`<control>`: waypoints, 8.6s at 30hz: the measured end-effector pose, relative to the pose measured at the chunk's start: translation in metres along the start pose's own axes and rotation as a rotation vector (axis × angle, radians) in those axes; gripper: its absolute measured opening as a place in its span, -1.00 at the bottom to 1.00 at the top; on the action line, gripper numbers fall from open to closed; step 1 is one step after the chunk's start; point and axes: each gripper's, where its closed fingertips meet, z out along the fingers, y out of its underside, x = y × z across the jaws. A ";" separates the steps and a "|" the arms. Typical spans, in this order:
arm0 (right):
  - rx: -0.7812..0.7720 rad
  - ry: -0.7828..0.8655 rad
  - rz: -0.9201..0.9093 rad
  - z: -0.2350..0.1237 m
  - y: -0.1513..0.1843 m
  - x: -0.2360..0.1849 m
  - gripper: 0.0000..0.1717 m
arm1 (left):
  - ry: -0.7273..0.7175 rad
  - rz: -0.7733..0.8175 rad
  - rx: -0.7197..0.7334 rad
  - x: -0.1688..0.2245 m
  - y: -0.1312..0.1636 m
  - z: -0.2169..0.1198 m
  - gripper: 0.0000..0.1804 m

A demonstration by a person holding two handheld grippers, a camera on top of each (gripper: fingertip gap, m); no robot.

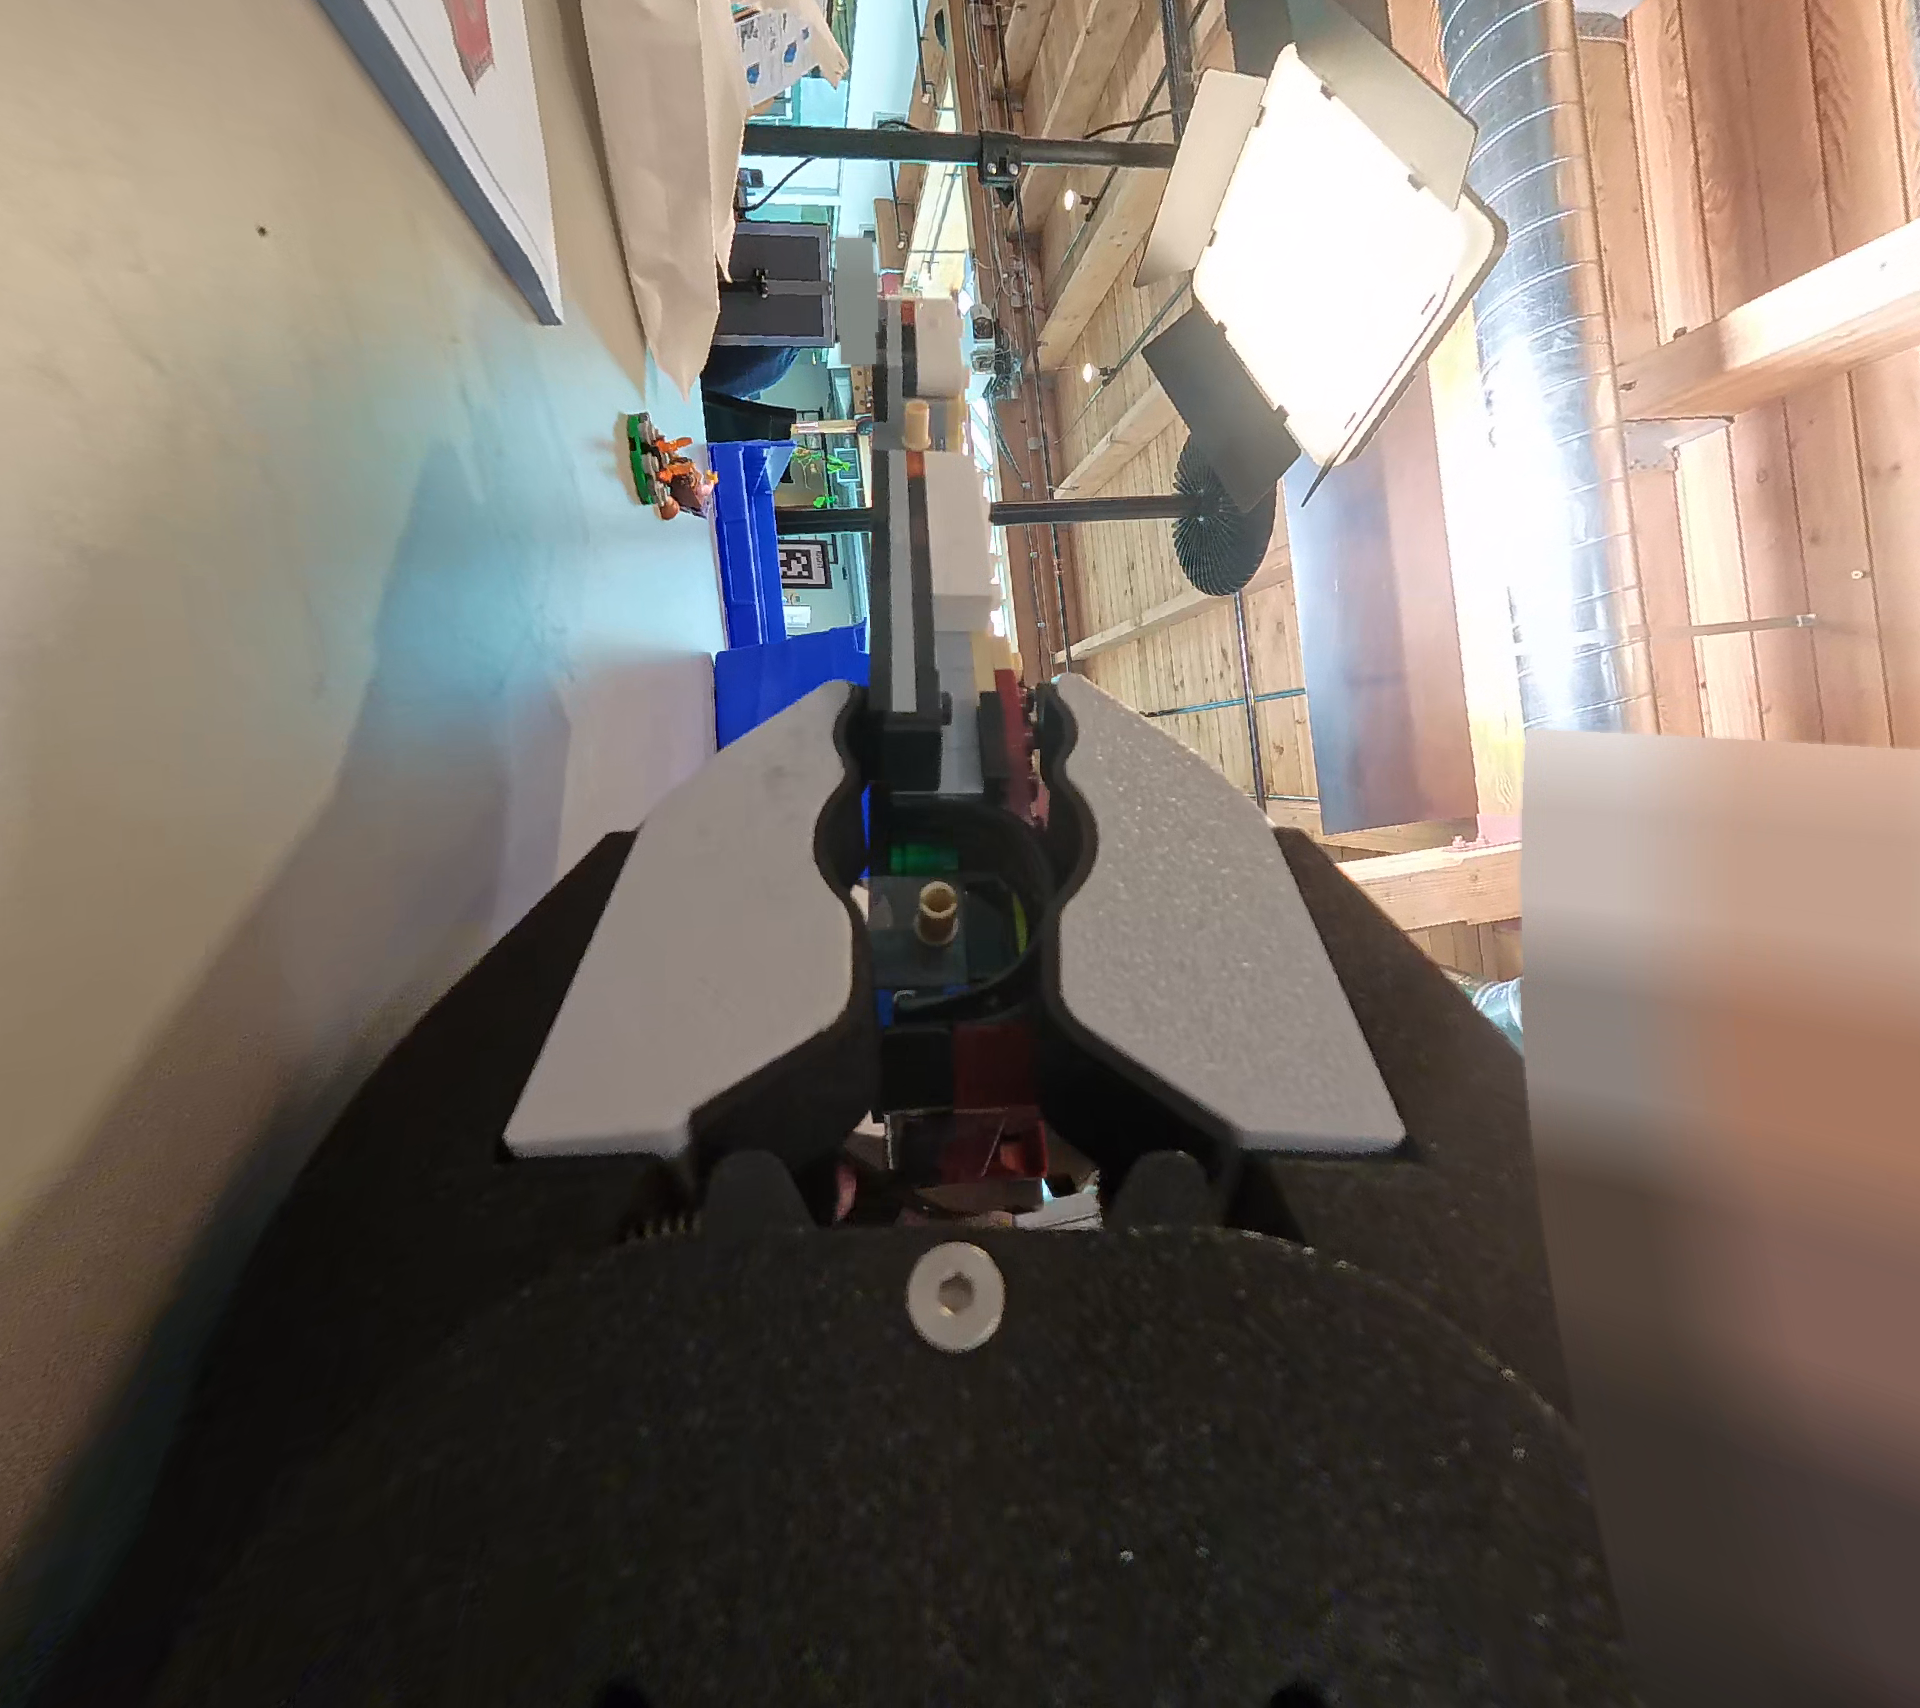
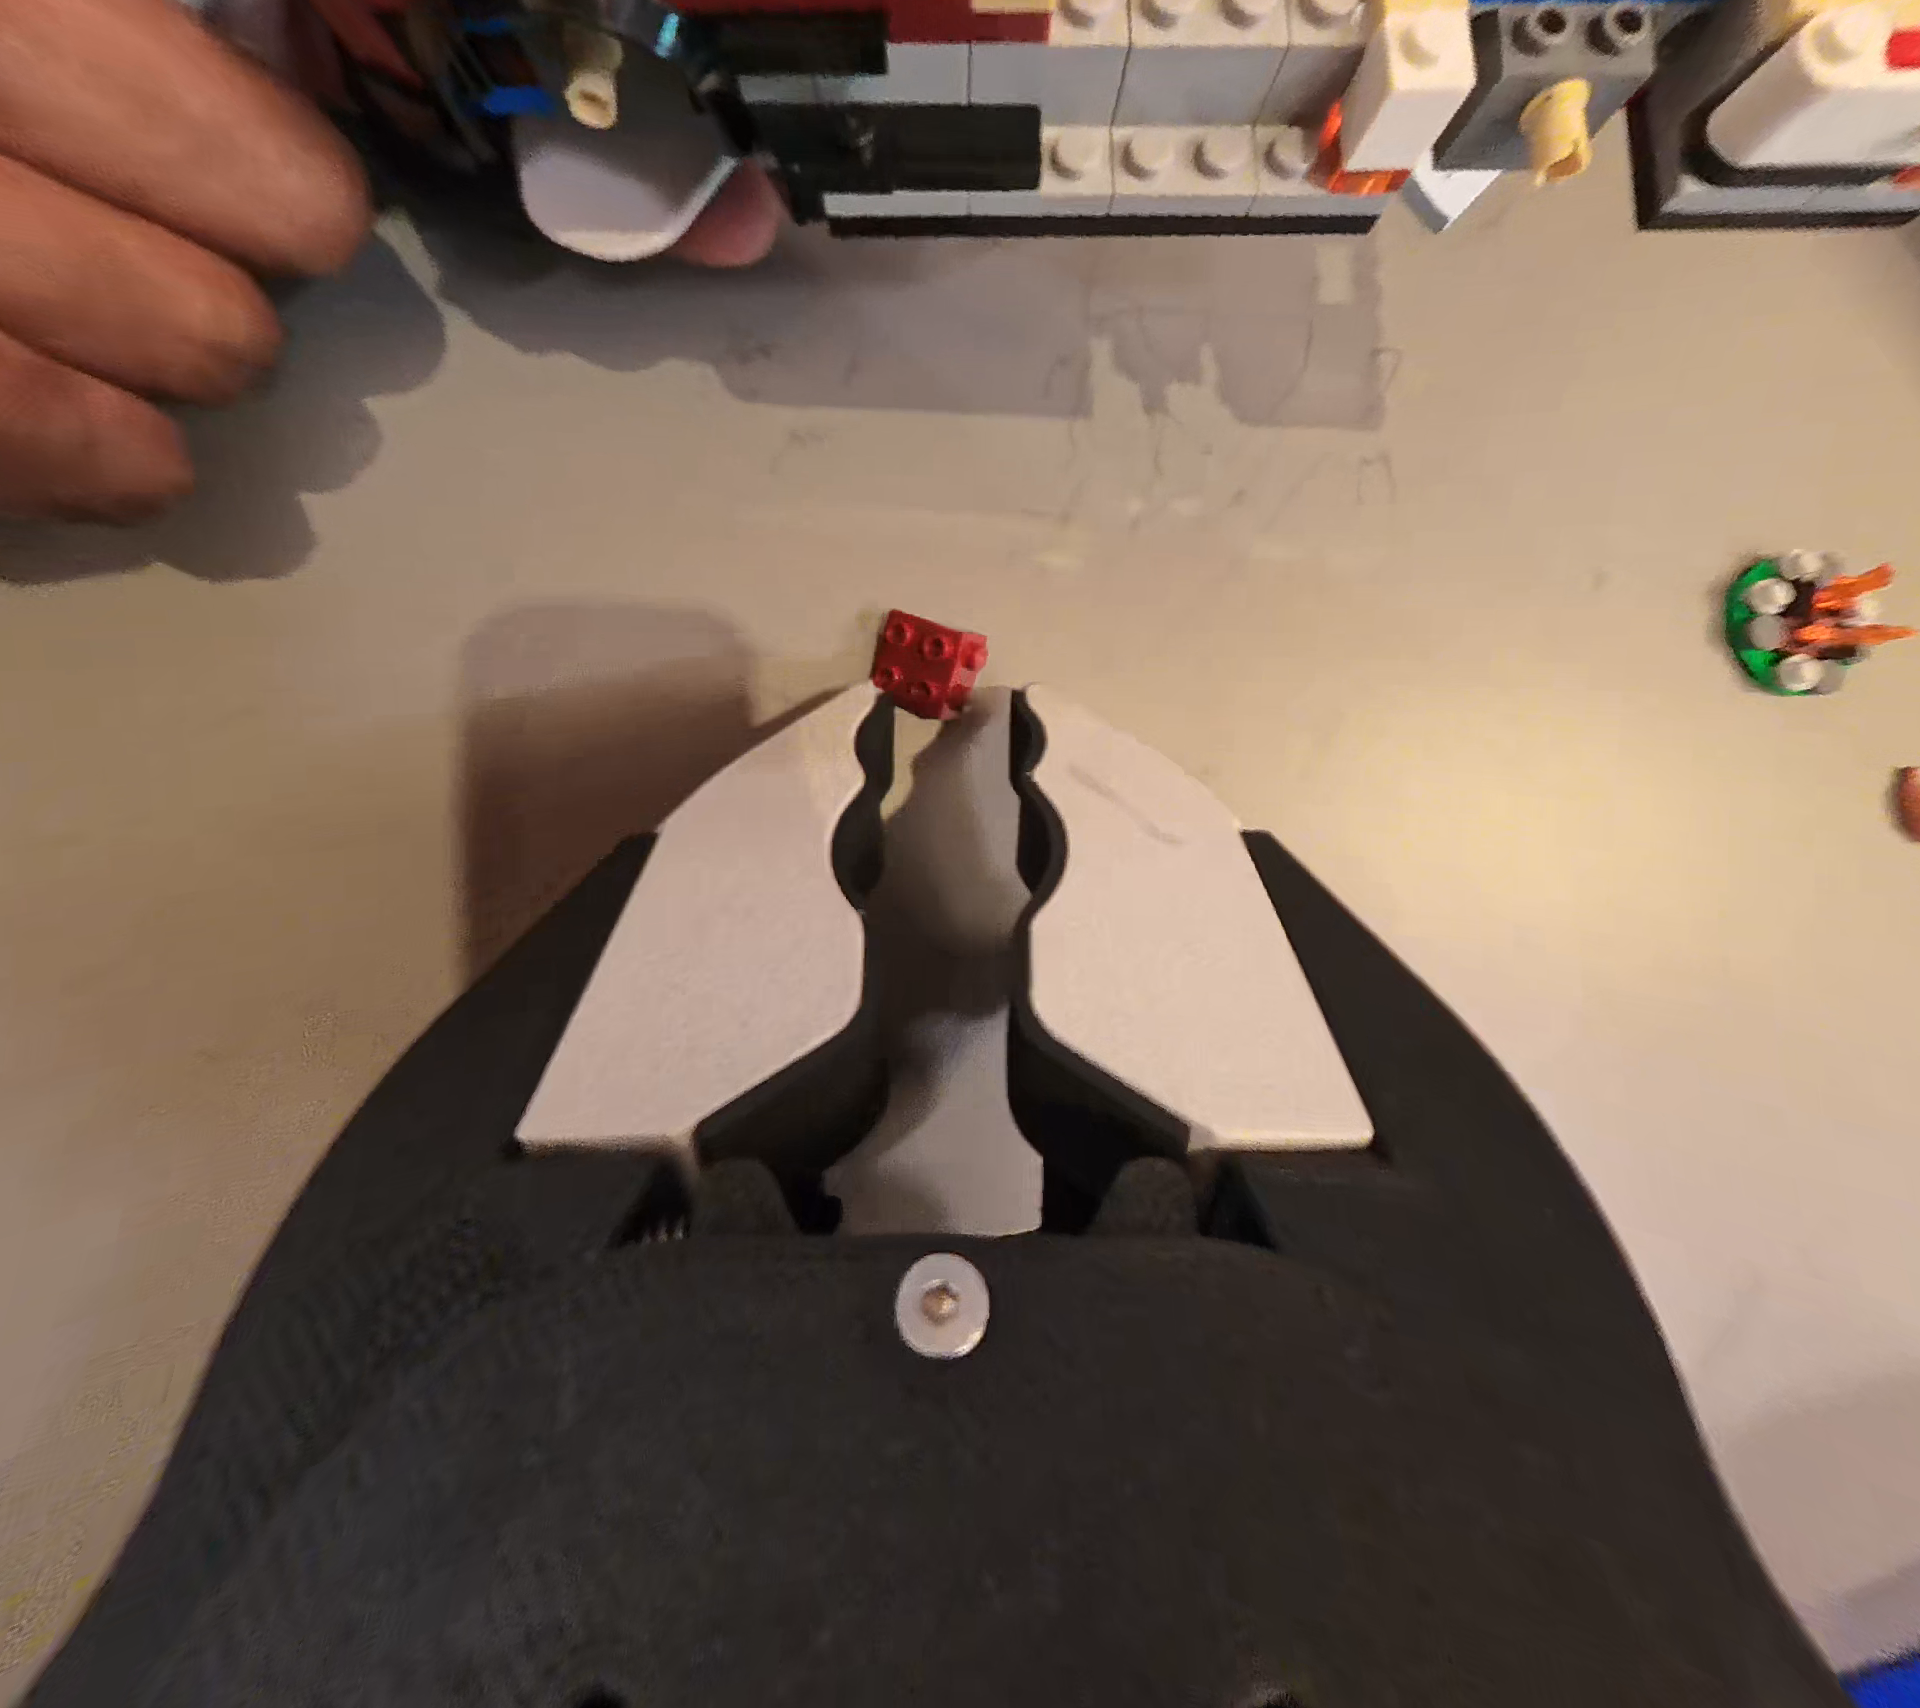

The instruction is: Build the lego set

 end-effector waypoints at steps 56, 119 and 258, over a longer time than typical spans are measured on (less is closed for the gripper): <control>0.206 -0.247 -0.439 -0.121 -0.110 -0.008 -0.79 | 0.284 -0.374 0.280 0.066 0.049 0.002 -0.66; 0.144 -0.273 -0.983 -0.115 -0.102 0.006 -0.53 | 0.324 -0.397 0.339 0.061 0.049 -0.007 -0.66; 0.573 0.296 -1.649 -0.112 -0.114 -0.011 -0.47 | 0.305 -0.184 0.276 0.079 0.052 -0.005 -0.66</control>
